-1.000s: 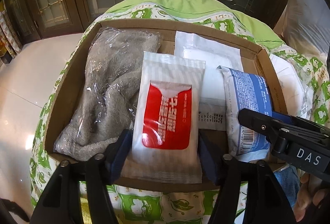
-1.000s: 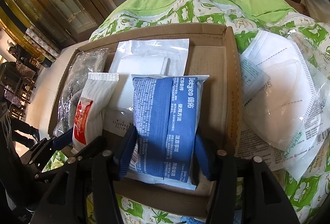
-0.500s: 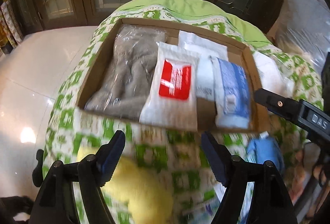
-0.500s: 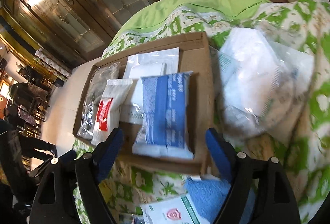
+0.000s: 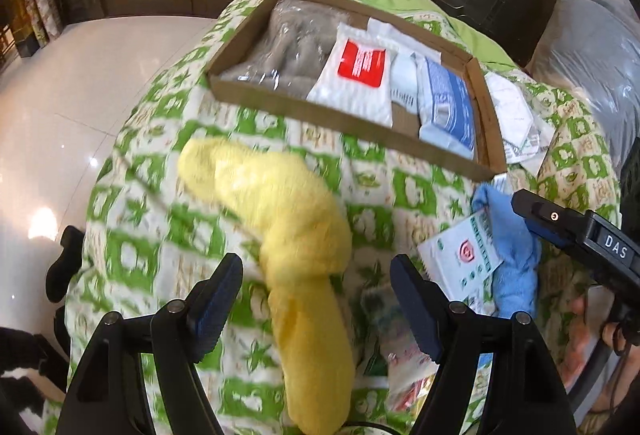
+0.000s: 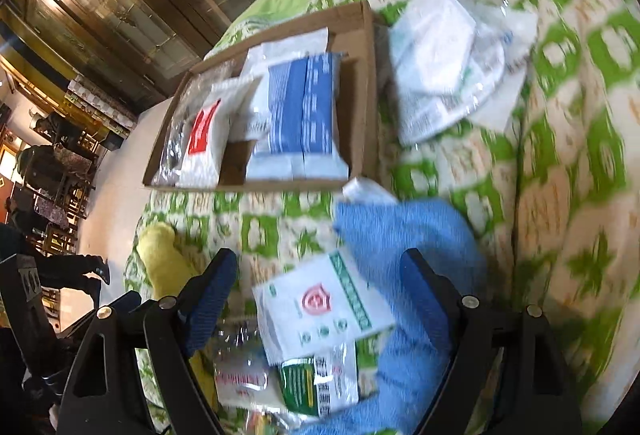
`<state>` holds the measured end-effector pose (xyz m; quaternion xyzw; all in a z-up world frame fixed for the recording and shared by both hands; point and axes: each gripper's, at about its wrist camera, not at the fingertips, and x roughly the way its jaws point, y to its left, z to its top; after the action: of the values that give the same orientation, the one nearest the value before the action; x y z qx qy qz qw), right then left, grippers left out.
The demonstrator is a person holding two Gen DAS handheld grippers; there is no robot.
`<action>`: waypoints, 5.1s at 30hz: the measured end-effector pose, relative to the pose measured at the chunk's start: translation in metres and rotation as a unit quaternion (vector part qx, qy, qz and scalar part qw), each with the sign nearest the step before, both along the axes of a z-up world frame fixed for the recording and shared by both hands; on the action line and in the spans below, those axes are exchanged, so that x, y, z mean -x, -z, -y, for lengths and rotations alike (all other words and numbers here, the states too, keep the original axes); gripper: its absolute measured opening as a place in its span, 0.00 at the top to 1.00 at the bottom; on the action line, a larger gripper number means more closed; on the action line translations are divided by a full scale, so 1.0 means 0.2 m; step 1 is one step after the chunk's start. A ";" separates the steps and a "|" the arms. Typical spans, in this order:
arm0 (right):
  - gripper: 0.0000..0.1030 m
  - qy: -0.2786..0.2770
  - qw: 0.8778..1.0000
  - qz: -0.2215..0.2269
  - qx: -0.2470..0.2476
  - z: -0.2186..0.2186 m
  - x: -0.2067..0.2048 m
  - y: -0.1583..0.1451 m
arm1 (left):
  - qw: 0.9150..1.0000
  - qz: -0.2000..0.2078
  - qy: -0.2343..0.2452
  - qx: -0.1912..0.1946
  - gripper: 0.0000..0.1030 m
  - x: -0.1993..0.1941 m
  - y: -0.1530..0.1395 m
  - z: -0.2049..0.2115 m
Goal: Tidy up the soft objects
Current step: 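Move the left gripper to the yellow towel while the right moves to the blue towel, then grasp the yellow towel with the left gripper while the right grasps the blue towel, then lift the yellow towel with the left gripper while the right lifts the blue towel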
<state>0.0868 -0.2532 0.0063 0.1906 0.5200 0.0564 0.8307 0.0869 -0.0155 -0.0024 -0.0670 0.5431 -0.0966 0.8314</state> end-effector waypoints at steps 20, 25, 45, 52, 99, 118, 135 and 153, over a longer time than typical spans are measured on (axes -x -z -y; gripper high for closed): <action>0.20 -0.058 0.996 0.005 0.072 -0.21 0.17 0.05 | 0.999 -0.027 -0.027 -0.021 0.23 0.10 0.20 -0.02; 0.20 -0.054 0.997 -0.008 0.063 -0.19 0.15 0.07 | 0.999 -0.027 -0.021 -0.036 0.17 0.05 0.27 0.01; 0.19 -0.050 0.996 -0.014 0.075 -0.19 0.12 0.04 | 0.999 0.028 -0.004 -0.022 0.71 0.05 0.25 -0.02; 0.19 -0.045 0.996 -0.014 0.081 -0.18 0.12 0.05 | 0.999 0.029 0.003 -0.033 0.71 0.06 0.28 -0.02; 0.19 -0.029 0.992 0.011 0.122 -0.12 0.13 0.01 | 0.999 0.028 -0.002 -0.029 0.72 0.11 0.31 0.00; 0.19 -0.010 0.990 -0.007 0.142 -0.10 0.09 0.04 | 0.999 0.025 -0.001 -0.027 0.72 0.10 0.31 0.00; 0.86 -0.051 0.976 -0.063 0.204 -0.21 -0.05 0.19 | 0.999 0.033 0.009 -0.008 0.72 0.08 0.31 -0.02; 0.51 -0.009 0.998 -0.037 0.054 0.03 -0.05 0.08 | 0.999 0.035 0.009 -0.001 0.72 0.09 0.32 -0.03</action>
<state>0.0974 -0.2602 -0.0103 0.1426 0.5546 0.0282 0.8193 0.0690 -0.0086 -0.0656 -0.0576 0.5147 -0.1057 0.8489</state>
